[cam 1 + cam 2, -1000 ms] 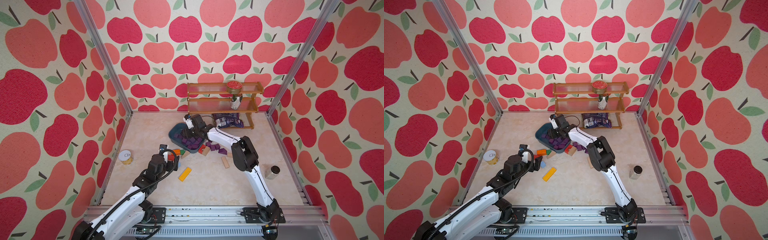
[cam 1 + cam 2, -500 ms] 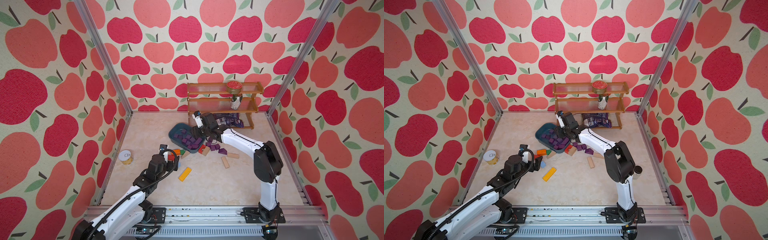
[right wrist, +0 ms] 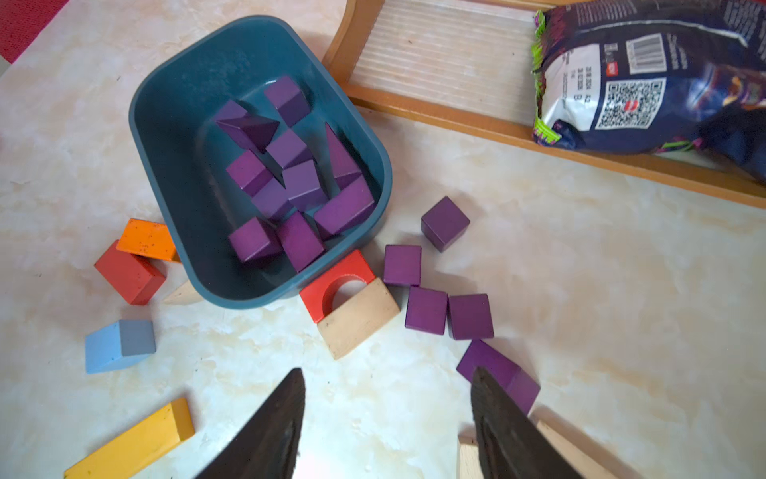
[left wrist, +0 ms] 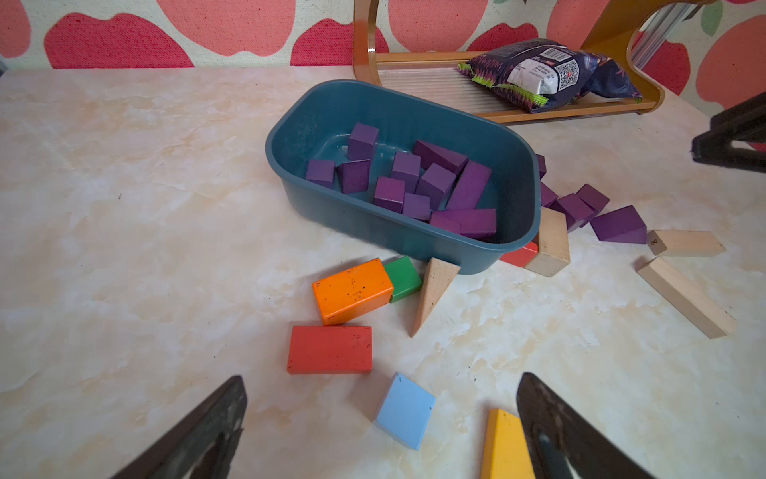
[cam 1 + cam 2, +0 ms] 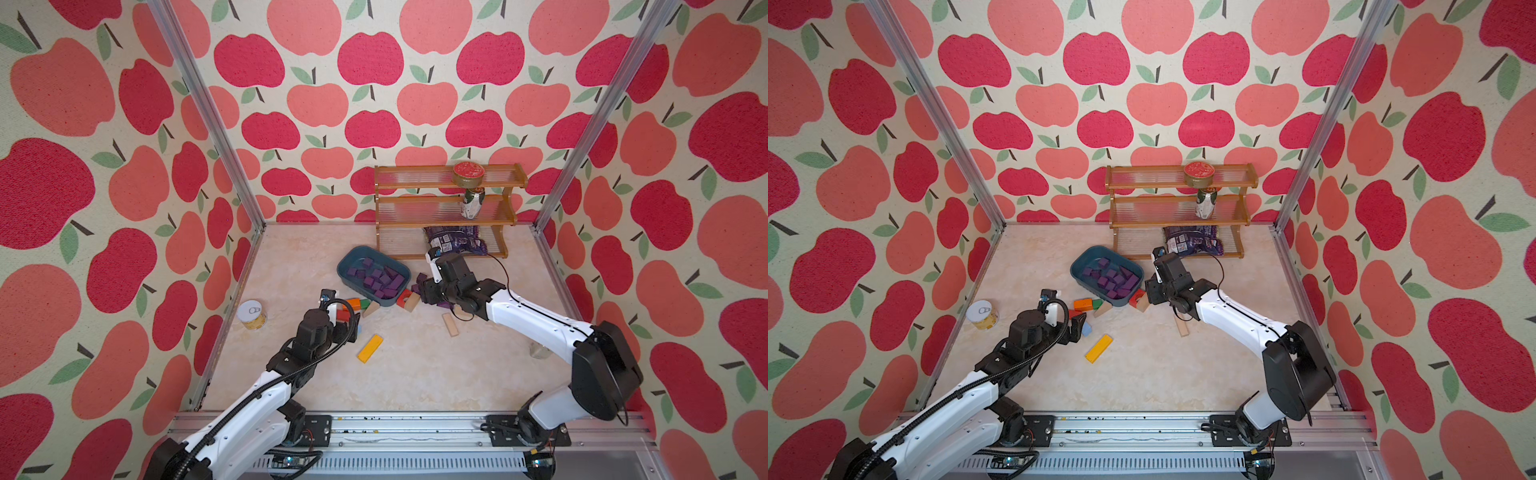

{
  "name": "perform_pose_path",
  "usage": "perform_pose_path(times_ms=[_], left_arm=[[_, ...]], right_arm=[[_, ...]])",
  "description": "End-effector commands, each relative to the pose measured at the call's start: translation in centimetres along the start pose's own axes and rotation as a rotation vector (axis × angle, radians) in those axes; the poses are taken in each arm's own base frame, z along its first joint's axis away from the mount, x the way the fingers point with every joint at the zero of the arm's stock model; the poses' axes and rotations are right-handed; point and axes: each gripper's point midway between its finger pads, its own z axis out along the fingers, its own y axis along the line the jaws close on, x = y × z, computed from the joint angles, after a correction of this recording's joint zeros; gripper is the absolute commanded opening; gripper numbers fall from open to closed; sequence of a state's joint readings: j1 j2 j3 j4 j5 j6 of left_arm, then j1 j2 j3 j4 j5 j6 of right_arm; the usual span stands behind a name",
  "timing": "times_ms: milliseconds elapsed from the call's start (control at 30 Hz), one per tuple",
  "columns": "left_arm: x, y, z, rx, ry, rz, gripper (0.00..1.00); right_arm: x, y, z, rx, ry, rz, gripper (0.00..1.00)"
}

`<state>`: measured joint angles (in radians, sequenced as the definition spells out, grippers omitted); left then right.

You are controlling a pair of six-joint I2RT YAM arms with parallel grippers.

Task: Pick purple bricks into the storage bin
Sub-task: Pick up the building block from the center of the board.

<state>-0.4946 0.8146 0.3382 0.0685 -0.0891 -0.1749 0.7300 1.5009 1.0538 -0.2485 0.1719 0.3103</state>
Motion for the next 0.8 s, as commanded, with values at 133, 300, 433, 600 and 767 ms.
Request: perform_pose_path(times_ms=[133,300,433,600,767], left_arm=[[-0.2,-1.3,-0.1,0.080,-0.016,-0.015,0.99],[-0.5,-2.3,-0.4,0.138,-0.024,-0.018,0.99],[-0.4,-2.5,-0.4,0.153,-0.029,-0.019,0.99],[-0.6,-3.1,-0.4,0.183,-0.034,-0.009,0.99],[-0.8,-5.0,-1.1,0.284,-0.047,0.052,0.99]], right_arm=[[1.8,-1.8,-2.6,0.049,-0.005,0.079,0.67],[3.7,-2.2,-3.8,0.040,0.042,0.063,0.69],[4.9,-3.5,-4.4,0.038,0.079,0.070,0.70],[4.8,-3.8,-5.0,0.004,0.075,0.011,0.70],[4.3,-3.7,-4.9,-0.020,0.045,-0.094,0.71]])
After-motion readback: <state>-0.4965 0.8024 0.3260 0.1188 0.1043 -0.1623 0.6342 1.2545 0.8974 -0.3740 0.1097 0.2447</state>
